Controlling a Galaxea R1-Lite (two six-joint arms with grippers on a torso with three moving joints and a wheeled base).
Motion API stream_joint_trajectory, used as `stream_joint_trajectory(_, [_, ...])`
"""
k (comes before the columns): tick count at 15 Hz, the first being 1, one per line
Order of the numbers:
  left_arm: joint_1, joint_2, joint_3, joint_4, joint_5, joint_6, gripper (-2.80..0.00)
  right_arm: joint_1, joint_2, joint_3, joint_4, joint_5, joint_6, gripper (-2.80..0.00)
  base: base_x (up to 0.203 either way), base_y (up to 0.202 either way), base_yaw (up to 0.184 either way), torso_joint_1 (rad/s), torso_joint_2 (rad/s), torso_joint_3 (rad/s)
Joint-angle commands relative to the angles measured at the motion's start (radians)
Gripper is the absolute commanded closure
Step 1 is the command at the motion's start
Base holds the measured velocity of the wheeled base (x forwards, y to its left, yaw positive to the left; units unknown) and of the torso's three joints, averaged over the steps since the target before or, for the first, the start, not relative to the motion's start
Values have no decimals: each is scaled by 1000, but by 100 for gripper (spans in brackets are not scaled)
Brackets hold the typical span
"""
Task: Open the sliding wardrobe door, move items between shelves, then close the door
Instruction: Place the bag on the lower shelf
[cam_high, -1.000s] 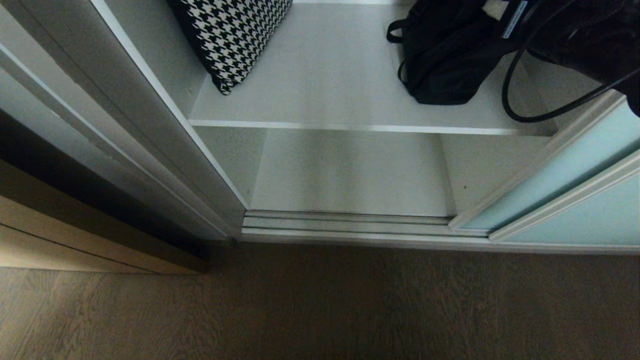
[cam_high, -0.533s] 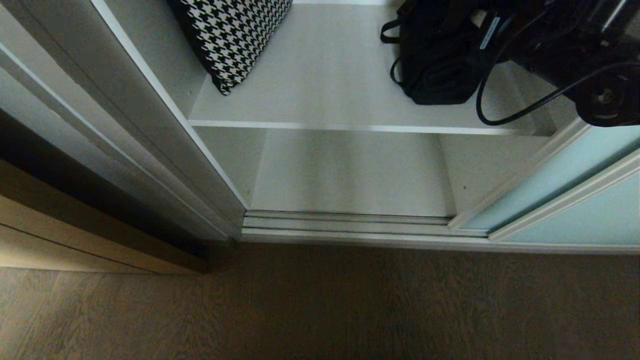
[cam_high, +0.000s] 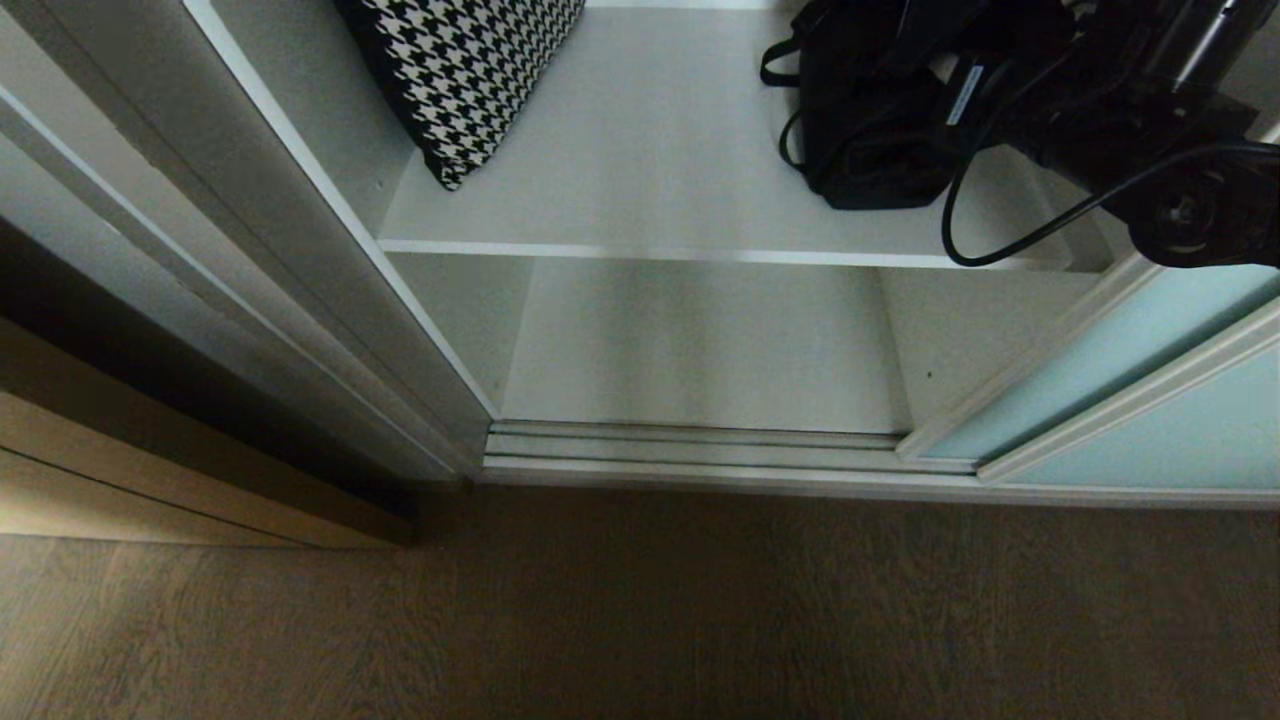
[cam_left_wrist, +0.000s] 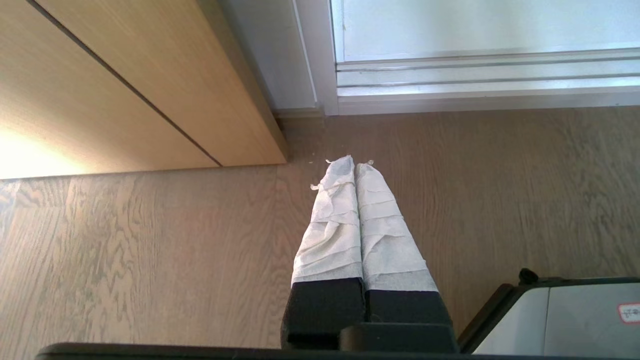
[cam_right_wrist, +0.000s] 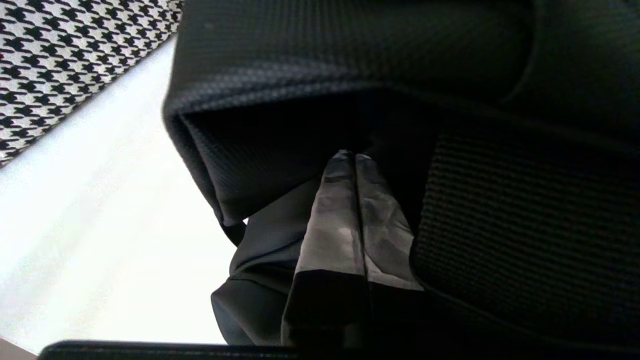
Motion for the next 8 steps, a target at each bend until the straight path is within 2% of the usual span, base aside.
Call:
stream_joint_trajectory(1, [0,0,0,0,0,0,0,-1,-16,1,-4,1,0,0,0,0,0,0,0,0])
stream_joint_trajectory(5, [0,0,0,0,0,0,0,-7,-62,13,5,-2,4,0,0,0,0,0,0,0])
stream_joint_trajectory(8, [0,2,0,0,0,0,0,-24,-152,80,30,0,40,0,0,0,0,0,0,0])
